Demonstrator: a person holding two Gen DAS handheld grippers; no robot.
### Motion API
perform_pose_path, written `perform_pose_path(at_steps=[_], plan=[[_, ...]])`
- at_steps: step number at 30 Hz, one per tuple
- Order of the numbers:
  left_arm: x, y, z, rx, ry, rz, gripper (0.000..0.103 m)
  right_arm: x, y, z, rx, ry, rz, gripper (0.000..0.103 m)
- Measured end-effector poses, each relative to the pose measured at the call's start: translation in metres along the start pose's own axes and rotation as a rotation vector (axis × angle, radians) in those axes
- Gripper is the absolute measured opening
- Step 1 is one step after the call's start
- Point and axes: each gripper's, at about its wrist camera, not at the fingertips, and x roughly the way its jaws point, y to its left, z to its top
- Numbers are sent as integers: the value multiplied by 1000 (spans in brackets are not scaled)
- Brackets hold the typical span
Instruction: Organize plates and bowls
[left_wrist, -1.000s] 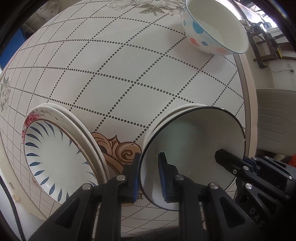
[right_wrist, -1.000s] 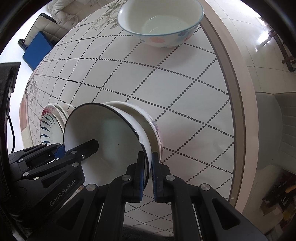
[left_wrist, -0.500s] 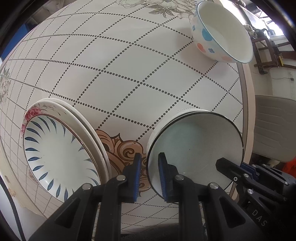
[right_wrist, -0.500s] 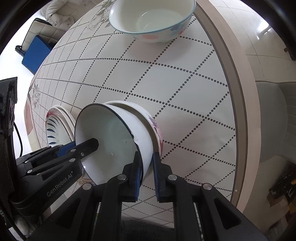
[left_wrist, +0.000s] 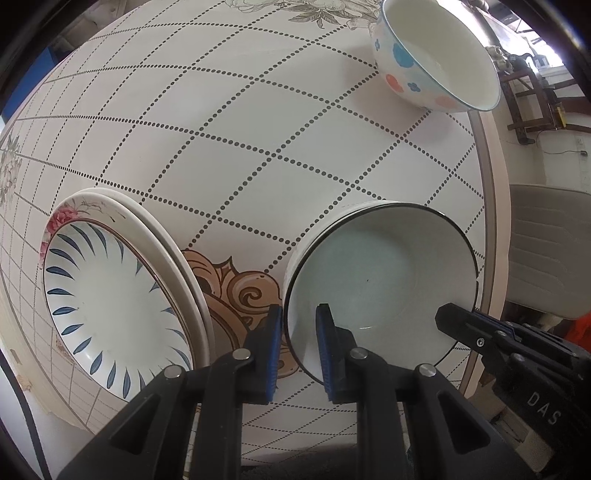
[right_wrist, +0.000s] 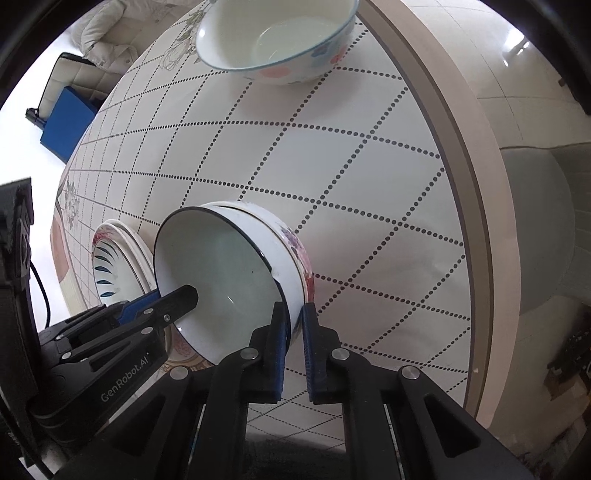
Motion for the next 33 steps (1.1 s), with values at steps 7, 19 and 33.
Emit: perform_pose_path(at_steps=[7,19,33], plan=[[2,1,-1,-8,1,-2,16,4,-22,4,119,56,122,9],[-67,19,-2,-49,-200,-26,26,-9,-10,1,22,20,79,12],[-81,-12,103,-17,-257,-10,27,-75,-34,82,58,-230,41,59]])
